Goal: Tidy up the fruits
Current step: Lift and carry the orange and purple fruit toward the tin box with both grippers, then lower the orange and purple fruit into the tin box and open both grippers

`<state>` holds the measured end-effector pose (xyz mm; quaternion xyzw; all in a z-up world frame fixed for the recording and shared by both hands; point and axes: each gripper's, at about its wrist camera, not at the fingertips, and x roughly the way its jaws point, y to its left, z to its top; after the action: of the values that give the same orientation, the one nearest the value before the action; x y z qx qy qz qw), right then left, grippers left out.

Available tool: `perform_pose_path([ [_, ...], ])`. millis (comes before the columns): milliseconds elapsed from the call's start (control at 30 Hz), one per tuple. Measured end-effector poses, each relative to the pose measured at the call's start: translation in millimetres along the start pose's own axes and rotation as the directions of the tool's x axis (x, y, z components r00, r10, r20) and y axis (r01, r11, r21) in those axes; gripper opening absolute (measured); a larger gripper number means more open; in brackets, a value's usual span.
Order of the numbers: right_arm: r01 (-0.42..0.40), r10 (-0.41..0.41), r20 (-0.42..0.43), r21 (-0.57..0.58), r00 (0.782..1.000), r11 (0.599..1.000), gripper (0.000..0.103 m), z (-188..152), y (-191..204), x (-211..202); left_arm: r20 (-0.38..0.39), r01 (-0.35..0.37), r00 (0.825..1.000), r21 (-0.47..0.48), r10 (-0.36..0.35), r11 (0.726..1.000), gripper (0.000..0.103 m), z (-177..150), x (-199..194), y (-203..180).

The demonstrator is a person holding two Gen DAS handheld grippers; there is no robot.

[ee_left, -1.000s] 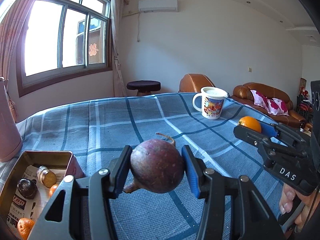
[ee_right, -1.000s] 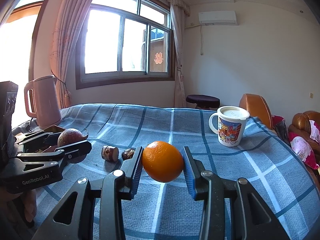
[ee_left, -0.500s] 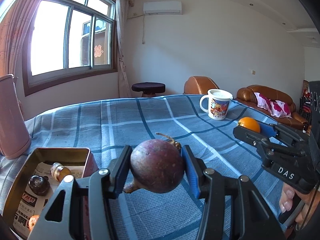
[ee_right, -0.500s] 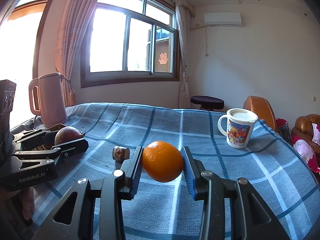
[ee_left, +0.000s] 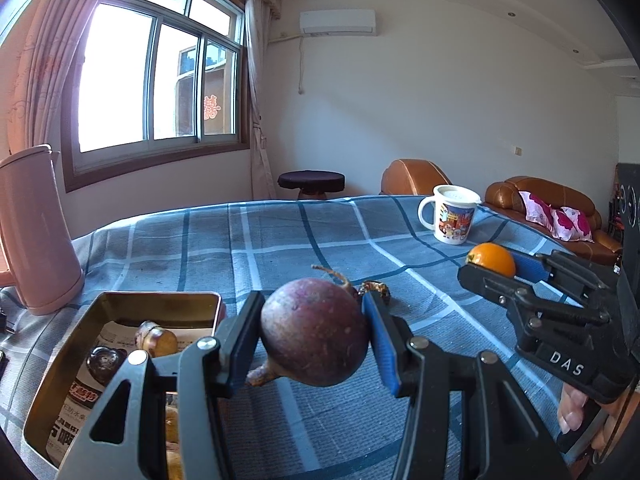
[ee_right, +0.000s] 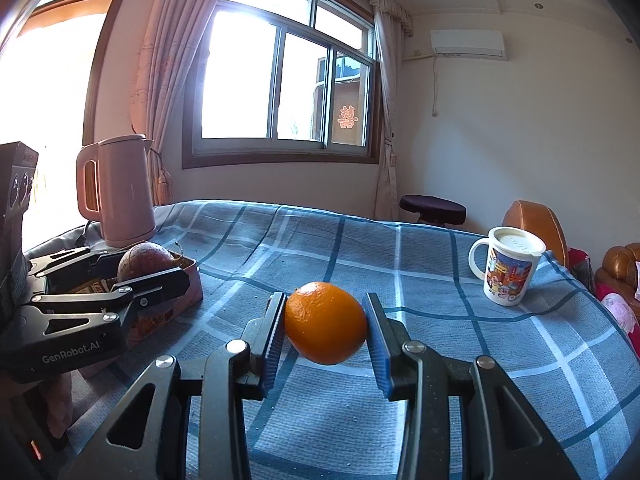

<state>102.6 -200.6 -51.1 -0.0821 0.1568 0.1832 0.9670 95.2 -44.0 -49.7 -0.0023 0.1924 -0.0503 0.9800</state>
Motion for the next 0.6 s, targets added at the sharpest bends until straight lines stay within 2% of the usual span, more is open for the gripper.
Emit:
perform_pose_path([
  [600, -0.046, 0.046, -0.009, -0.049, 0.999, 0.998, 0.04, 3, 33, 9, 0.01, -0.025, 1.0, -0.029, 0.025, 0.999, 0.053, -3, -11, 22],
])
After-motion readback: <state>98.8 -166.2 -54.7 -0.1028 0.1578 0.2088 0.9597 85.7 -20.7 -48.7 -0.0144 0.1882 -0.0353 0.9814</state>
